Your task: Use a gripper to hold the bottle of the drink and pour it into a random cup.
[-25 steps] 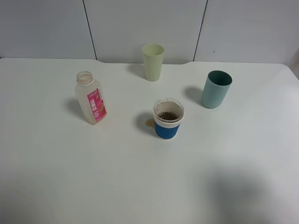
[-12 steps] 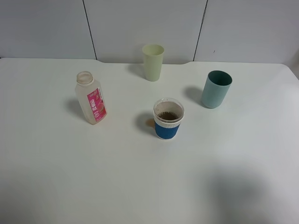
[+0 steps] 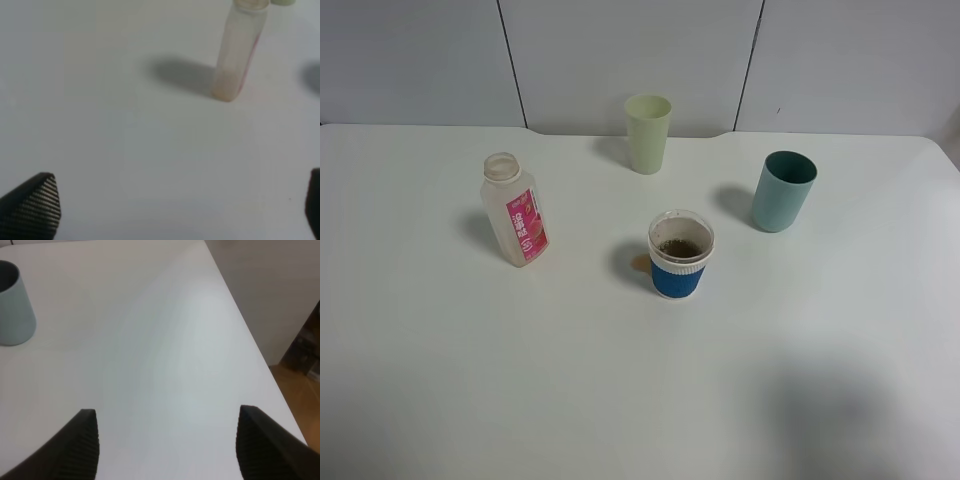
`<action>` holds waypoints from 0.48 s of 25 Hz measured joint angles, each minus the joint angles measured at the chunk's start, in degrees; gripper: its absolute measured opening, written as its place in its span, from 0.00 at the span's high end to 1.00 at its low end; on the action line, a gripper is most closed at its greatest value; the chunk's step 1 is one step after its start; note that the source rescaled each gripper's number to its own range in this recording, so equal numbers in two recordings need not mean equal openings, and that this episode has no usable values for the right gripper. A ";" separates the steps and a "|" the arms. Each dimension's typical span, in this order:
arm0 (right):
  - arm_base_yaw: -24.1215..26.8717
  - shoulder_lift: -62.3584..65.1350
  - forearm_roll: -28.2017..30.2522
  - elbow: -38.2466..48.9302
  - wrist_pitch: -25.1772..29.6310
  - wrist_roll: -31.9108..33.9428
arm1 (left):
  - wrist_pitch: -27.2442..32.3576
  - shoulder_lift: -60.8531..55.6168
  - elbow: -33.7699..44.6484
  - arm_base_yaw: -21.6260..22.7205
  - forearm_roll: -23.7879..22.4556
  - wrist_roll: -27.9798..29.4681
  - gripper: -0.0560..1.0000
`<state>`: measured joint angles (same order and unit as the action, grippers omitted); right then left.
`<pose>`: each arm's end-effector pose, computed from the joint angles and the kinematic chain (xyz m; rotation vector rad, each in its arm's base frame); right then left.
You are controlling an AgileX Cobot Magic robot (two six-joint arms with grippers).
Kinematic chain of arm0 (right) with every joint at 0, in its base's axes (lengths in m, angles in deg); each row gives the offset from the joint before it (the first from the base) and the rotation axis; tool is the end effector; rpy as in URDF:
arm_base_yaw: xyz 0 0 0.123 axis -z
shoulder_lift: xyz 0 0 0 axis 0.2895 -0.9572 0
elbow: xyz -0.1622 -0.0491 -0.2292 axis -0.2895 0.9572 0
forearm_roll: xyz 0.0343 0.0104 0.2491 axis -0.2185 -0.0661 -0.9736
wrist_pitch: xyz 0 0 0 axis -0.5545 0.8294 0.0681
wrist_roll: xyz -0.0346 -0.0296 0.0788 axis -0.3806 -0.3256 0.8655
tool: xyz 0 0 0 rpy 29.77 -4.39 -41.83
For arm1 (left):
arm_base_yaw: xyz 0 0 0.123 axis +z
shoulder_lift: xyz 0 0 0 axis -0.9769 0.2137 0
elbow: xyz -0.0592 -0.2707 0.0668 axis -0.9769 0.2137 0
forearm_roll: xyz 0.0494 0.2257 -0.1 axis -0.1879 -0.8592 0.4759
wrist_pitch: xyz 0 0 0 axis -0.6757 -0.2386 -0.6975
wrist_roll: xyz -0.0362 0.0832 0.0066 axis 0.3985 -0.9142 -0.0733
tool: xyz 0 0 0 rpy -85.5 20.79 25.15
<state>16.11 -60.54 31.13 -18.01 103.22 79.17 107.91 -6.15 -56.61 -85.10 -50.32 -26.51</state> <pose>-0.0077 -0.0190 0.2784 0.1017 2.0143 -0.2149 -0.0067 -0.0022 0.2793 0.1639 2.0205 -0.1078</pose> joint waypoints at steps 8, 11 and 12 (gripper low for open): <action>0.00 0.00 0.00 0.00 0.00 0.00 | 0.00 0.00 0.00 0.00 0.00 0.00 0.00; 0.00 0.00 0.00 0.00 0.00 0.00 | 0.00 0.00 0.00 0.00 0.00 0.00 0.00; 0.00 0.00 0.00 0.00 0.00 0.00 | 0.00 0.00 0.00 0.00 0.00 0.00 0.00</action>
<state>16.11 -60.54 31.13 -18.01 103.22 79.17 107.91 -6.15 -56.61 -85.10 -50.32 -26.51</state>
